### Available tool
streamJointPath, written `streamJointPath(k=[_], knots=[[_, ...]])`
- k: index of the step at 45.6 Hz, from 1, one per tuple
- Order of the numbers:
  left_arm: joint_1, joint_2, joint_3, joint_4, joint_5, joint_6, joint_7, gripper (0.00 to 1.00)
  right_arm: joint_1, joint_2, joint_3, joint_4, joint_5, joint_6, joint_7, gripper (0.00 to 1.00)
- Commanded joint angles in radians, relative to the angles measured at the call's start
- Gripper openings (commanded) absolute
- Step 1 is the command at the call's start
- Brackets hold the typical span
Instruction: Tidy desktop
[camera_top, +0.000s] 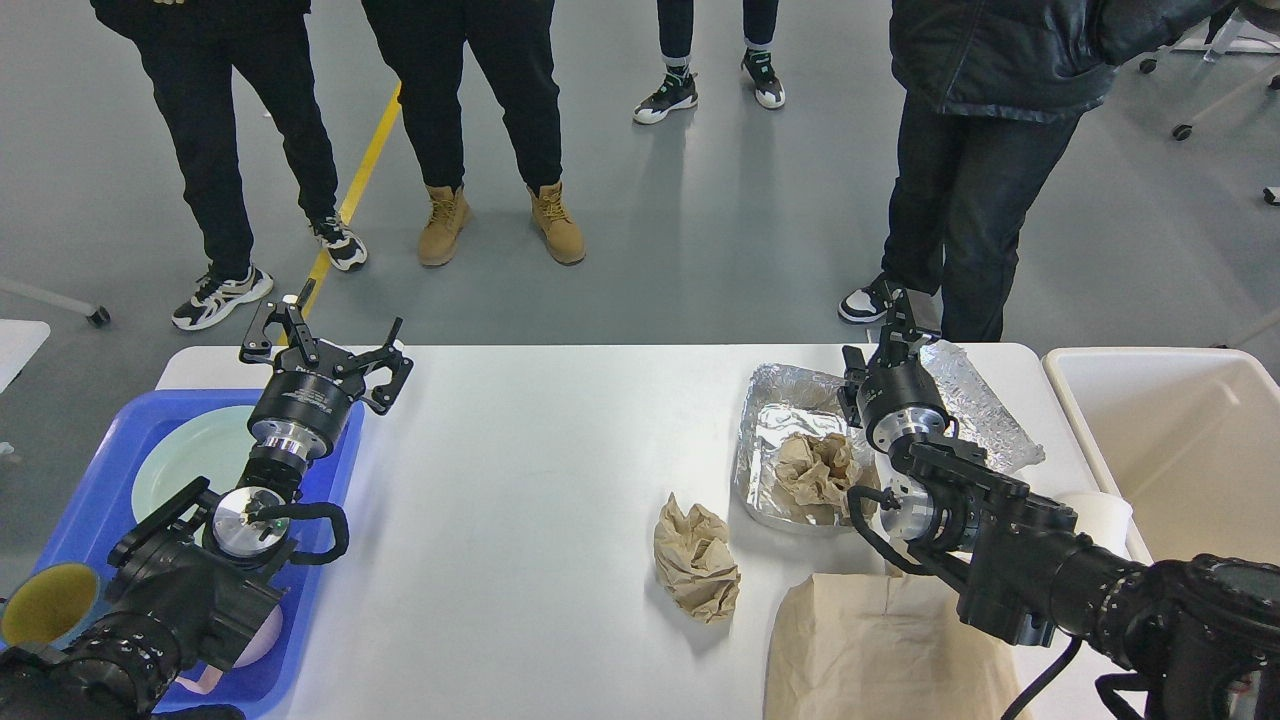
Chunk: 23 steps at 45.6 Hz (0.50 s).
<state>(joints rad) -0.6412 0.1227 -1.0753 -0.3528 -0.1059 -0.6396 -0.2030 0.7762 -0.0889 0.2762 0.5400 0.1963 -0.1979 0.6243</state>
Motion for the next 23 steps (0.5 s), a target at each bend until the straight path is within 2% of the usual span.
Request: streamJointPath(k=[1,23], knots=[[0.0,0.0,0.0,0.0,0.0,0.0,0.001,0.96,0.0,0.0,0.0,0.0,0.0,0.0,0.0,1.0],[0.0,0.0,0.0,0.0,0.0,0.0,0.001,0.96,0.0,0.001,0.0,0.0,0.0,0.0,0.0,1.0]])
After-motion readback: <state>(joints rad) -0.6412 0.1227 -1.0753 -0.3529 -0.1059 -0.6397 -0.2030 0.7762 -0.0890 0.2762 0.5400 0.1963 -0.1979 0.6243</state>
